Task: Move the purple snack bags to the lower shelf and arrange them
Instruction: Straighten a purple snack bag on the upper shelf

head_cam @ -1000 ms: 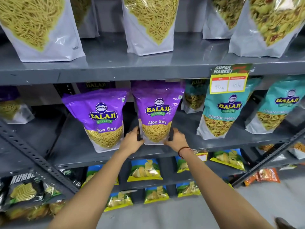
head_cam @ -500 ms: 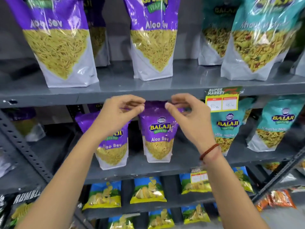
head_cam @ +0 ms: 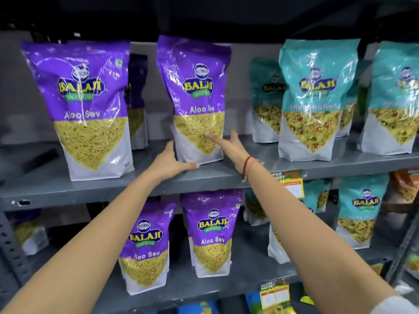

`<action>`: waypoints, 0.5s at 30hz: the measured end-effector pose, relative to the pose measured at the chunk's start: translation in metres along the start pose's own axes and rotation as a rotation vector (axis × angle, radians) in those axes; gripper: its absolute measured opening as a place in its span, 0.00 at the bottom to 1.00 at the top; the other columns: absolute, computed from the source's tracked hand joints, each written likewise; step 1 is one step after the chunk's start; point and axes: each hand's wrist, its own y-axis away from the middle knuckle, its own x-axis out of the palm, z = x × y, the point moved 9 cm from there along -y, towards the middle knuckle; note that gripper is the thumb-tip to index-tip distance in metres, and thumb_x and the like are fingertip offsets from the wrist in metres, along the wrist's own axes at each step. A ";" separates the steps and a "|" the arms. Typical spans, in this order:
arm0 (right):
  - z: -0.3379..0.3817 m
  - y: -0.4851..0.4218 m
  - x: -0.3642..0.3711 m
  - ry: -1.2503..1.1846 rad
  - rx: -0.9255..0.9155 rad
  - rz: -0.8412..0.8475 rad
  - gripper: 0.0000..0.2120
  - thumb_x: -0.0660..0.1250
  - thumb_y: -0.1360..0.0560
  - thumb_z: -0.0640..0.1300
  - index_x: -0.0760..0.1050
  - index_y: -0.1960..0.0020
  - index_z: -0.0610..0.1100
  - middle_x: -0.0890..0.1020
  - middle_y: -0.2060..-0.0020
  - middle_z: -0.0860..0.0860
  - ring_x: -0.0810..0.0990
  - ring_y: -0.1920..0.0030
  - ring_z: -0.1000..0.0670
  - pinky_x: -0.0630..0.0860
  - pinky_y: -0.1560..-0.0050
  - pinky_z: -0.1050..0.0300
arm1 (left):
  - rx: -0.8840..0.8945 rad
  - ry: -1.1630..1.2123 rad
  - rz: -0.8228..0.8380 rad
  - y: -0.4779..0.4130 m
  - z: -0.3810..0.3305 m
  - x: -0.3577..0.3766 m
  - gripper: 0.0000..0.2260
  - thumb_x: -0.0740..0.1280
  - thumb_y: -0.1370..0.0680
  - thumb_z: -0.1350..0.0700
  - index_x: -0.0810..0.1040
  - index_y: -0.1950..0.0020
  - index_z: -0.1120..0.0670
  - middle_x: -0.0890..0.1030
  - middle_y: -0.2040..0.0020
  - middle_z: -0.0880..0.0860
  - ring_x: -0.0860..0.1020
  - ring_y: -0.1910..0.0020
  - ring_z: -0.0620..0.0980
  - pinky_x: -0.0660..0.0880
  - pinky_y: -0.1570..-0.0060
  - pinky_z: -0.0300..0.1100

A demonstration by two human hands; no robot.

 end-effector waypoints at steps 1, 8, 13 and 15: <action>-0.002 -0.003 0.003 -0.007 0.011 0.020 0.56 0.74 0.35 0.61 0.41 0.23 0.43 0.59 0.23 0.43 0.62 0.25 0.44 0.59 0.26 0.46 | 0.013 0.010 -0.014 -0.003 -0.001 0.000 0.49 0.77 0.41 0.41 0.57 0.27 0.52 0.70 0.29 0.52 0.70 0.32 0.53 0.68 0.33 0.50; -0.005 -0.001 0.001 0.024 -0.012 0.066 0.44 0.79 0.39 0.57 0.65 0.30 0.43 0.77 0.34 0.48 0.75 0.35 0.48 0.69 0.30 0.49 | 0.067 -0.006 0.040 -0.008 0.003 -0.003 0.43 0.75 0.39 0.39 0.62 0.28 0.49 0.71 0.29 0.50 0.71 0.33 0.51 0.68 0.32 0.50; -0.011 0.008 -0.015 0.131 -0.060 0.063 0.41 0.79 0.45 0.59 0.73 0.36 0.46 0.81 0.39 0.50 0.78 0.39 0.49 0.72 0.32 0.48 | 0.100 0.046 0.153 -0.003 0.000 0.002 0.46 0.74 0.44 0.32 0.65 0.30 0.47 0.73 0.30 0.48 0.72 0.33 0.49 0.67 0.31 0.53; -0.012 0.012 -0.021 0.167 -0.082 0.052 0.46 0.79 0.48 0.62 0.72 0.35 0.46 0.80 0.38 0.50 0.78 0.38 0.49 0.72 0.32 0.48 | 0.111 0.054 0.186 -0.002 -0.002 0.006 0.48 0.74 0.45 0.31 0.64 0.30 0.48 0.73 0.31 0.49 0.72 0.33 0.49 0.67 0.31 0.53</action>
